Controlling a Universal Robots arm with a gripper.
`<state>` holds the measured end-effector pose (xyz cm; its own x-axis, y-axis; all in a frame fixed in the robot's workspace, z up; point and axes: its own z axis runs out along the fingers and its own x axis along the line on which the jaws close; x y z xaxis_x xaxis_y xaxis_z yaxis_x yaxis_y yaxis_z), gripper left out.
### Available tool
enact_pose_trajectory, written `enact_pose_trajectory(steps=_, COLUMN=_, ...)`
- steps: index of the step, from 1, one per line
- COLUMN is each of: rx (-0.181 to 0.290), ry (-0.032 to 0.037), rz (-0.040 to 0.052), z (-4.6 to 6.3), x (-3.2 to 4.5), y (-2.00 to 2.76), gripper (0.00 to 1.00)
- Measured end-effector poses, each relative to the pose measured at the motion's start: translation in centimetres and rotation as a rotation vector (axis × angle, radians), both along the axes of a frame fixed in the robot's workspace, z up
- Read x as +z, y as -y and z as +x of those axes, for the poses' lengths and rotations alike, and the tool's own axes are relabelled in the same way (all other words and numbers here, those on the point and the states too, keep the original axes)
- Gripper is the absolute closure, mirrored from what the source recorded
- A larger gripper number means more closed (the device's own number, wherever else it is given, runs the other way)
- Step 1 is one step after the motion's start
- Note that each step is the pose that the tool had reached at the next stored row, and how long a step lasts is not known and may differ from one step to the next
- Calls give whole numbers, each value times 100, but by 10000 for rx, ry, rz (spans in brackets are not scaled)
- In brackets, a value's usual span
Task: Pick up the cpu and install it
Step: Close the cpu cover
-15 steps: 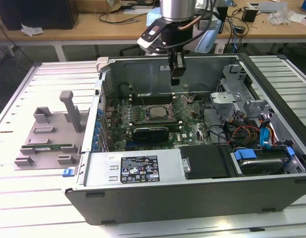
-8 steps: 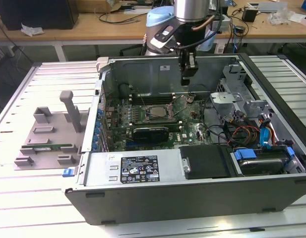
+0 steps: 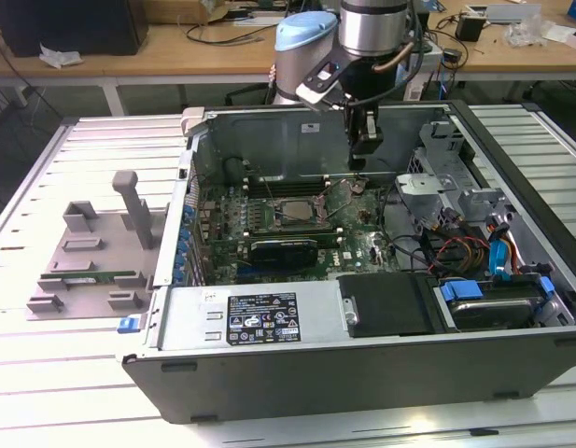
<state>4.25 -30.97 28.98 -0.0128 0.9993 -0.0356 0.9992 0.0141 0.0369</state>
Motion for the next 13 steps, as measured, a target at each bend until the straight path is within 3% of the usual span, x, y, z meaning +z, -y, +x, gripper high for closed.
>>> enact_pose_trajectory(steps=7, rx=-112, ry=-61, rz=1, z=42, x=-105, y=10, gripper=89)
enact_pose_trajectory(steps=10, rx=-138, ry=-129, rz=0, z=117, x=-187, y=16, gripper=89)
enact_pose_trajectory(steps=13, rx=-175, ry=-236, rz=0, z=170, x=-325, y=21, gripper=89)
